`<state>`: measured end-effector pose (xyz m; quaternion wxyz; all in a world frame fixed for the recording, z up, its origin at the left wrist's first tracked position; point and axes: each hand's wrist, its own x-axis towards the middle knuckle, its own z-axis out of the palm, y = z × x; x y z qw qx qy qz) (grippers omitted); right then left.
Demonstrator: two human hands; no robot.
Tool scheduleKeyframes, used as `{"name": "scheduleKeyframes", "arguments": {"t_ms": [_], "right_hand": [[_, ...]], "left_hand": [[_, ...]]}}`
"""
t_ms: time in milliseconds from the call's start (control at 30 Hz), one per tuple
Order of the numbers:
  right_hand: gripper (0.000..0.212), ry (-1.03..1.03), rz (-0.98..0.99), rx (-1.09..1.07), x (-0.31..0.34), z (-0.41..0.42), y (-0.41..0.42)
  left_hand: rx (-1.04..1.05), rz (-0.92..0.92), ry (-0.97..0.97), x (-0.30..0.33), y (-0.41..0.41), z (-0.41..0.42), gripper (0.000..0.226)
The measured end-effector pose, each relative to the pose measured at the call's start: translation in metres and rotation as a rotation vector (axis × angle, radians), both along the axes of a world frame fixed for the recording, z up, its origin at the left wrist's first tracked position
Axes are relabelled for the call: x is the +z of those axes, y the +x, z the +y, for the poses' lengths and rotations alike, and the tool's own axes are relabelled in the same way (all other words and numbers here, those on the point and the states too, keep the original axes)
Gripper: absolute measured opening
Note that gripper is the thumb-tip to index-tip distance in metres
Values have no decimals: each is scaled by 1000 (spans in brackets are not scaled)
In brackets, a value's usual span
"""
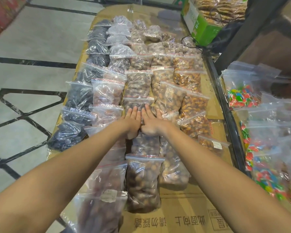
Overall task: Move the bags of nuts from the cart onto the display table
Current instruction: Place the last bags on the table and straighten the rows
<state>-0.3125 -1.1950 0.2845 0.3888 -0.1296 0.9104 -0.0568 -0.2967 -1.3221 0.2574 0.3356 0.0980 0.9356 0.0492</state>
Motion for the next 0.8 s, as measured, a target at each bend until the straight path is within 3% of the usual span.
{"name": "scheduleKeyframes", "arguments": {"t_ms": [100, 167, 233, 300, 400, 567, 633, 700, 800], "right_hand": [[66, -162, 188, -22, 6, 7, 6], [53, -330, 401, -127, 12, 16, 23], [36, -429, 502, -239, 22, 29, 48], [21, -344, 392, -257, 31, 40, 69], [26, -179, 227, -209, 29, 39, 78], [71, -112, 103, -273, 14, 27, 84], [68, -195, 114, -319, 6, 27, 90], [53, -373, 183, -452, -7, 30, 96], [52, -656, 205, -733, -26, 38, 103]], "left_hand": [[93, 76, 213, 19, 3, -11, 66], [161, 265, 310, 31, 15, -13, 41], [261, 430, 366, 40, 35, -5, 39], [377, 420, 433, 42, 61, 8, 36], [547, 252, 515, 33, 95, 25, 21], [776, 180, 531, 17, 112, 36, 39], [802, 154, 524, 10, 114, 40, 55], [859, 178, 602, 7, 119, 42, 68], [951, 328, 762, 6, 125, 41, 76]]}}
